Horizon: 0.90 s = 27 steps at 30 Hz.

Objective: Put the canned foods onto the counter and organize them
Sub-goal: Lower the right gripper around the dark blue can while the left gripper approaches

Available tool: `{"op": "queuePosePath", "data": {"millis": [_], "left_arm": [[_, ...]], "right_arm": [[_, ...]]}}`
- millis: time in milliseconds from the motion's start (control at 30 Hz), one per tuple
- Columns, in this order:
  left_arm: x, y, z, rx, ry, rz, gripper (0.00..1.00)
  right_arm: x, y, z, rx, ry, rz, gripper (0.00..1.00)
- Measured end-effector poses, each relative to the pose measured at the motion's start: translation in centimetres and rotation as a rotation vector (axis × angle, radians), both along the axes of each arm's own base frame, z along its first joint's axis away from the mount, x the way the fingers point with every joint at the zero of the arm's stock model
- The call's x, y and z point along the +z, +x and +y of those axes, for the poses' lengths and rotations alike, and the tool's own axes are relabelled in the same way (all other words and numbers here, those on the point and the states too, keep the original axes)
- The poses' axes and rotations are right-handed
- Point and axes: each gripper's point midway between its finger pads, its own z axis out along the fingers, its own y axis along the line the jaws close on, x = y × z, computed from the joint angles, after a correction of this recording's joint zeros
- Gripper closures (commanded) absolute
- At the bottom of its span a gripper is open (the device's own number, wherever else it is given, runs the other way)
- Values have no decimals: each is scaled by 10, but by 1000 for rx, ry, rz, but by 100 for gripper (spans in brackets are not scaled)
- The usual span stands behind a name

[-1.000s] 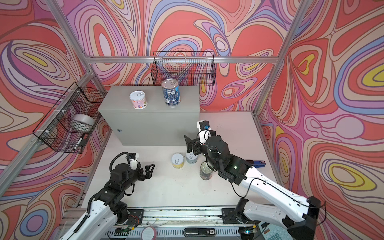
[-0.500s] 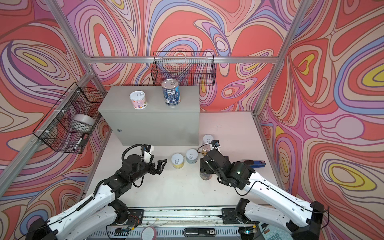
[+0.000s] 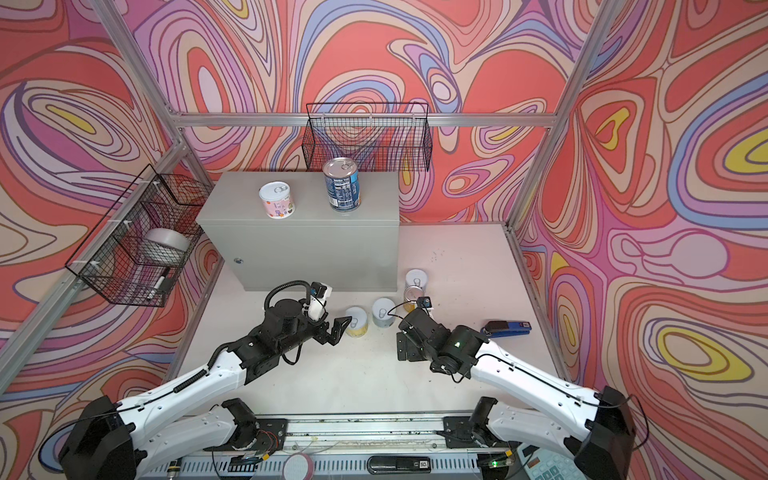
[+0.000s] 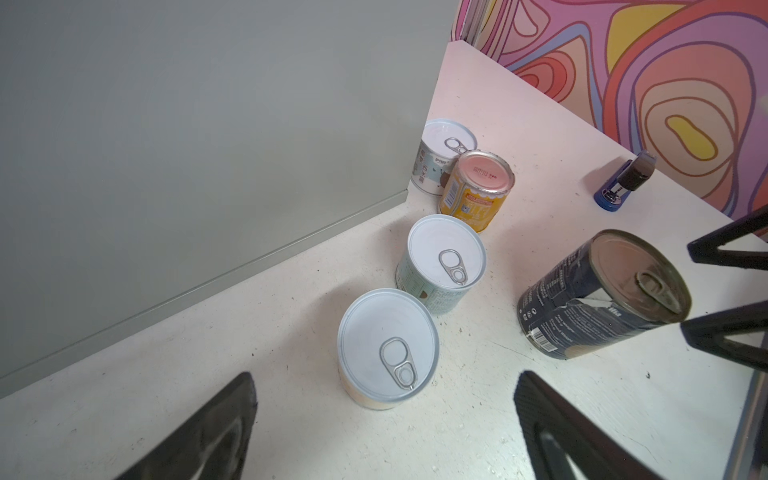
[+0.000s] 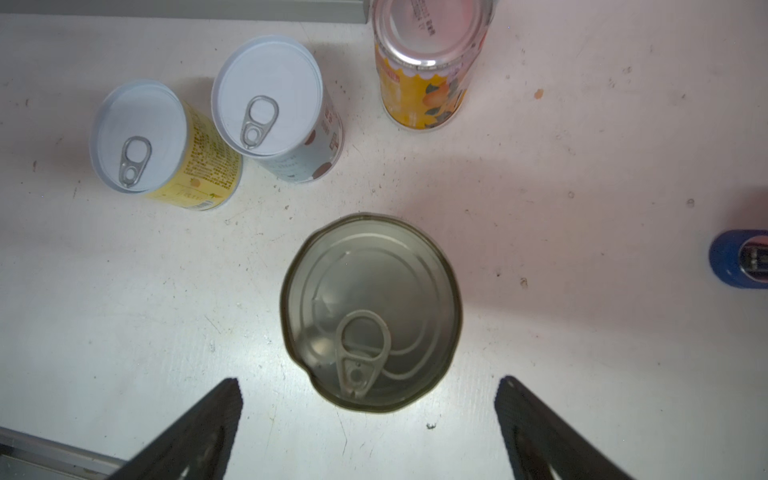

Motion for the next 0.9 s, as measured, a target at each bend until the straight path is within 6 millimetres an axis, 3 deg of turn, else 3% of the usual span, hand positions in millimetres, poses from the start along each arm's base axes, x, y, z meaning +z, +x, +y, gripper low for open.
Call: {"op": "queuePosePath", "data": {"millis": [400, 700, 800, 900], "left_arm": [[-12, -2, -5, -23, 14, 37, 0], [-12, -3, -6, -33, 8, 40, 0], [-10, -3, -7, -39, 0, 35, 0], [-17, -6, -7, -47, -3, 42, 0]], "right_arm": [[-18, 9, 8, -22, -36, 48, 15], [-15, 22, 6, -67, -10, 55, 25], [-13, 29, 9, -76, 4, 53, 35], [-10, 35, 12, -93, 4, 43, 35]]}}
